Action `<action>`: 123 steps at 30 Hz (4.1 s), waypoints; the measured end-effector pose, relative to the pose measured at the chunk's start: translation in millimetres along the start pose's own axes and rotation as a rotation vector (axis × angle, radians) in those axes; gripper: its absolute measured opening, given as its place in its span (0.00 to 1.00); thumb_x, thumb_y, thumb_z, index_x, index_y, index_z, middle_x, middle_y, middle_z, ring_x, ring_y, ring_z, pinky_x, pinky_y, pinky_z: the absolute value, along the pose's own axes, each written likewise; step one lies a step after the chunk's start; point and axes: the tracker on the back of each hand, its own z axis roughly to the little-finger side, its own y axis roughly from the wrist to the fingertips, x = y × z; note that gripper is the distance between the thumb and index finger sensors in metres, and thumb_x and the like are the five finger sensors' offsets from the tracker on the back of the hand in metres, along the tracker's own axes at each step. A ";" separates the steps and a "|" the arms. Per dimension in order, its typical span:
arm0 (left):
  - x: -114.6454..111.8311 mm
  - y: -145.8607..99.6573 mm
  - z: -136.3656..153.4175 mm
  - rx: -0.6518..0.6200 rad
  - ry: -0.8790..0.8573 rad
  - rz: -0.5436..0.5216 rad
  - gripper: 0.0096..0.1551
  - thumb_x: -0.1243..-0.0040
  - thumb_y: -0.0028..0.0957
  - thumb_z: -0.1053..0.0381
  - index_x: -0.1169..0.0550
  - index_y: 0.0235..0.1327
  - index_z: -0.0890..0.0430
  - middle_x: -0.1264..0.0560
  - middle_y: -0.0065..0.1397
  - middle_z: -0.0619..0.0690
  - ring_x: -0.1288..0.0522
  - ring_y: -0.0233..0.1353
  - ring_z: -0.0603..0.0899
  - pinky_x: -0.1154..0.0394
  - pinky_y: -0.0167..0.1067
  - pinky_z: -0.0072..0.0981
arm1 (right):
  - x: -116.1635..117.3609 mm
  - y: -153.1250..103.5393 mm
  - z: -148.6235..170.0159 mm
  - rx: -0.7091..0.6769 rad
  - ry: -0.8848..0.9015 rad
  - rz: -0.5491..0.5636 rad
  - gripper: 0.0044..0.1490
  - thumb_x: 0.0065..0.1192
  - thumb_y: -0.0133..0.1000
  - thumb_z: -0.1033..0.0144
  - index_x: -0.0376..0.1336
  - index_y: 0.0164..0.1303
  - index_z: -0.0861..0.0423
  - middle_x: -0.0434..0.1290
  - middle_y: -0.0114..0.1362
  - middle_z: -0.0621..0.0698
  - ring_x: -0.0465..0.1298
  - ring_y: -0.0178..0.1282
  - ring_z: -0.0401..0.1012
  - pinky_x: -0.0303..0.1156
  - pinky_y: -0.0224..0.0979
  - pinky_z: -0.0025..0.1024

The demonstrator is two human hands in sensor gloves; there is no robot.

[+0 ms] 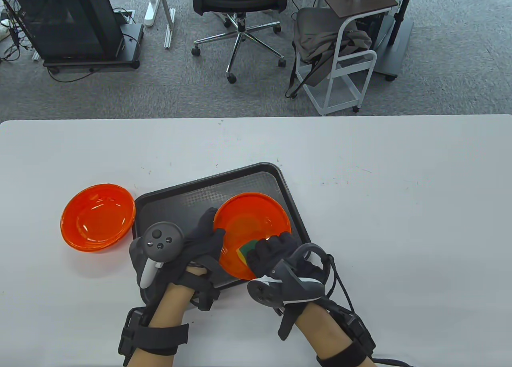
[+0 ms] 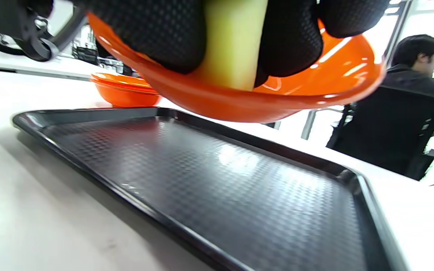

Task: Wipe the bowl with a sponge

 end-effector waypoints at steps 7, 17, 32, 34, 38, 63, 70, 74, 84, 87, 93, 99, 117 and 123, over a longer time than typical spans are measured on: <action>-4.1 0.2 -2.7 -0.008 -0.012 0.049 0.33 0.39 0.57 0.45 0.30 0.71 0.59 0.16 0.36 0.56 0.13 0.23 0.52 0.14 0.25 0.42 | 4.3 0.4 11.9 0.119 -0.111 -0.014 0.28 0.66 0.56 0.68 0.63 0.66 0.57 0.71 0.73 0.64 0.69 0.67 0.61 0.61 0.68 0.66; -22.8 1.2 -10.5 -0.041 -0.038 0.163 0.33 0.40 0.58 0.44 0.30 0.72 0.59 0.16 0.36 0.56 0.13 0.22 0.52 0.14 0.24 0.41 | 4.2 -0.4 17.6 0.073 -0.126 0.176 0.29 0.66 0.57 0.62 0.61 0.67 0.55 0.74 0.70 0.62 0.76 0.61 0.55 0.67 0.63 0.60; -9.0 -3.1 -9.5 -0.060 -0.026 -0.030 0.32 0.40 0.58 0.44 0.28 0.72 0.56 0.17 0.38 0.56 0.14 0.25 0.54 0.15 0.27 0.44 | -7.5 -4.7 -1.5 -0.199 0.186 0.225 0.29 0.66 0.57 0.63 0.61 0.67 0.57 0.74 0.70 0.63 0.75 0.63 0.56 0.66 0.65 0.62; -4.5 -3.7 -8.8 -0.060 -0.015 -0.049 0.31 0.40 0.58 0.44 0.28 0.72 0.56 0.17 0.38 0.56 0.14 0.25 0.54 0.15 0.27 0.44 | -10.7 -5.0 -2.1 -0.178 0.193 0.157 0.29 0.66 0.56 0.64 0.62 0.67 0.56 0.74 0.70 0.62 0.74 0.63 0.56 0.66 0.66 0.62; -0.4 -4.0 -7.3 -0.053 0.002 -0.059 0.31 0.40 0.58 0.44 0.28 0.72 0.56 0.17 0.38 0.56 0.14 0.24 0.54 0.15 0.27 0.44 | -14.8 -7.2 -2.3 -0.117 0.180 0.059 0.28 0.66 0.56 0.65 0.63 0.66 0.56 0.75 0.70 0.62 0.73 0.64 0.58 0.64 0.67 0.64; -23.3 -6.7 -25.0 -0.086 -0.017 0.071 0.31 0.41 0.58 0.45 0.27 0.71 0.57 0.16 0.36 0.54 0.13 0.22 0.51 0.14 0.24 0.40 | -12.8 -4.9 10.0 0.037 0.008 0.229 0.31 0.61 0.59 0.60 0.58 0.69 0.58 0.73 0.70 0.64 0.75 0.63 0.56 0.65 0.66 0.64; -21.5 -5.7 -19.3 -0.082 -0.023 -0.004 0.31 0.41 0.58 0.44 0.27 0.72 0.55 0.16 0.37 0.54 0.13 0.24 0.52 0.14 0.26 0.41 | -7.2 -6.5 11.1 -0.109 0.334 0.219 0.31 0.63 0.58 0.62 0.58 0.68 0.60 0.73 0.69 0.65 0.75 0.63 0.57 0.65 0.66 0.65; -11.8 -4.8 -12.0 -0.060 -0.012 -0.057 0.31 0.41 0.58 0.44 0.27 0.72 0.54 0.16 0.38 0.54 0.13 0.24 0.52 0.14 0.26 0.41 | -9.1 -5.7 3.7 -0.150 0.358 0.173 0.31 0.63 0.58 0.62 0.59 0.68 0.59 0.73 0.70 0.65 0.75 0.64 0.57 0.64 0.66 0.66; 13.9 -2.3 13.3 0.017 -0.104 -0.125 0.31 0.41 0.58 0.44 0.27 0.71 0.55 0.16 0.37 0.55 0.13 0.24 0.52 0.15 0.26 0.42 | -20.4 -9.9 0.3 -0.062 0.142 0.077 0.29 0.63 0.59 0.64 0.59 0.70 0.55 0.70 0.75 0.63 0.69 0.70 0.60 0.58 0.69 0.70; 19.0 -2.7 17.6 0.034 -0.119 -0.126 0.31 0.41 0.58 0.44 0.27 0.70 0.57 0.16 0.37 0.54 0.13 0.23 0.52 0.14 0.25 0.41 | -24.0 -13.0 3.4 -0.021 0.118 0.096 0.29 0.63 0.58 0.64 0.59 0.70 0.55 0.70 0.75 0.63 0.69 0.70 0.60 0.58 0.69 0.71; 27.2 -4.0 25.4 0.061 -0.178 -0.150 0.31 0.41 0.57 0.44 0.28 0.70 0.58 0.16 0.36 0.53 0.13 0.23 0.51 0.14 0.24 0.40 | -30.9 -21.0 14.9 0.055 0.067 0.194 0.29 0.63 0.58 0.64 0.60 0.70 0.54 0.70 0.75 0.62 0.70 0.70 0.60 0.58 0.69 0.71; 31.5 -4.9 31.1 0.076 -0.233 -0.157 0.31 0.41 0.57 0.45 0.28 0.69 0.58 0.16 0.36 0.53 0.13 0.22 0.50 0.14 0.24 0.39 | -36.4 -29.0 23.7 0.089 0.055 0.292 0.29 0.64 0.58 0.64 0.60 0.70 0.54 0.71 0.75 0.62 0.71 0.69 0.59 0.60 0.69 0.70; 38.1 -7.1 44.8 0.103 -0.405 -0.162 0.31 0.45 0.57 0.45 0.28 0.68 0.61 0.16 0.34 0.52 0.14 0.20 0.47 0.14 0.23 0.37 | -24.2 -50.2 60.9 0.250 0.465 0.656 0.30 0.62 0.59 0.63 0.58 0.70 0.58 0.71 0.72 0.64 0.76 0.63 0.58 0.64 0.66 0.68; 33.0 -5.2 45.7 0.076 -0.562 -0.094 0.31 0.45 0.58 0.44 0.28 0.67 0.61 0.16 0.34 0.51 0.14 0.20 0.46 0.14 0.22 0.36 | -6.6 -48.1 72.5 0.180 0.923 0.730 0.30 0.62 0.60 0.63 0.57 0.71 0.58 0.70 0.73 0.65 0.75 0.63 0.59 0.64 0.66 0.68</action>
